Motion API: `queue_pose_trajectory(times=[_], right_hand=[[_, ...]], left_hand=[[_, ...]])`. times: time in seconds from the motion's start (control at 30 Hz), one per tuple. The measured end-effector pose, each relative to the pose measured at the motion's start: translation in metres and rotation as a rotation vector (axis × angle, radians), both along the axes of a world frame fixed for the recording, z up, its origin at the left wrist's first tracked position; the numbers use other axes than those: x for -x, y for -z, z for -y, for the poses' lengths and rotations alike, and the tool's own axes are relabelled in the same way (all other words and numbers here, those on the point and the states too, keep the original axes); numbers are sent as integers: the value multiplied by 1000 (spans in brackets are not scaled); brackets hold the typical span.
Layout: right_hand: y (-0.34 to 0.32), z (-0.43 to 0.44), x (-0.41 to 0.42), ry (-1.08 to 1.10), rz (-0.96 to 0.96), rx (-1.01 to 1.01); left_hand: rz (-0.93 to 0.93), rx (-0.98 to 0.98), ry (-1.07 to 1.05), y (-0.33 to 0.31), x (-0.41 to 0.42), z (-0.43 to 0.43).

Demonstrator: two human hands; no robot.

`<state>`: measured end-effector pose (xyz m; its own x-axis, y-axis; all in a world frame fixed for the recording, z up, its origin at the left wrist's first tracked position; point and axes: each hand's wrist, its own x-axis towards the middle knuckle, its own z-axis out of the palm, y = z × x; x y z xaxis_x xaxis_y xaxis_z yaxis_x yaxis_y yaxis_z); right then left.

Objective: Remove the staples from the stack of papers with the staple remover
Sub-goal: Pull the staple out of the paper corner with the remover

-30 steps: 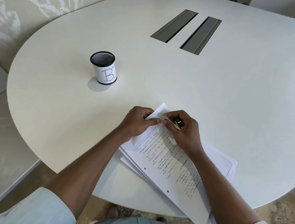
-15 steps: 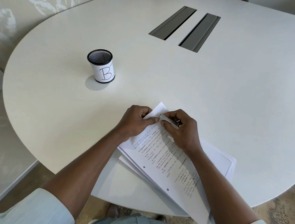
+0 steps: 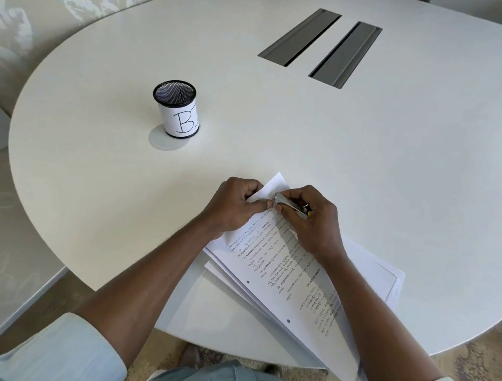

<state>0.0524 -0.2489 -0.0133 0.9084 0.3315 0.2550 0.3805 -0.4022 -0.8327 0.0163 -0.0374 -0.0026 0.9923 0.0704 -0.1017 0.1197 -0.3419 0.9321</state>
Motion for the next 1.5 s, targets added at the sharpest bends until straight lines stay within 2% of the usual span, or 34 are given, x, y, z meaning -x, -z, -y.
queue_pose_trajectory(times=[0.67, 1.17, 1.5], right_hand=[[-3, -1, 1, 5, -38, -31], [-1, -2, 0, -30, 79, 92], [-2, -2, 3, -37, -15, 39]], left_hand=[[14, -6, -14, 2, -1, 2], [-12, 49, 21, 0, -1, -1], [-6, 43, 9, -2, 1, 0]])
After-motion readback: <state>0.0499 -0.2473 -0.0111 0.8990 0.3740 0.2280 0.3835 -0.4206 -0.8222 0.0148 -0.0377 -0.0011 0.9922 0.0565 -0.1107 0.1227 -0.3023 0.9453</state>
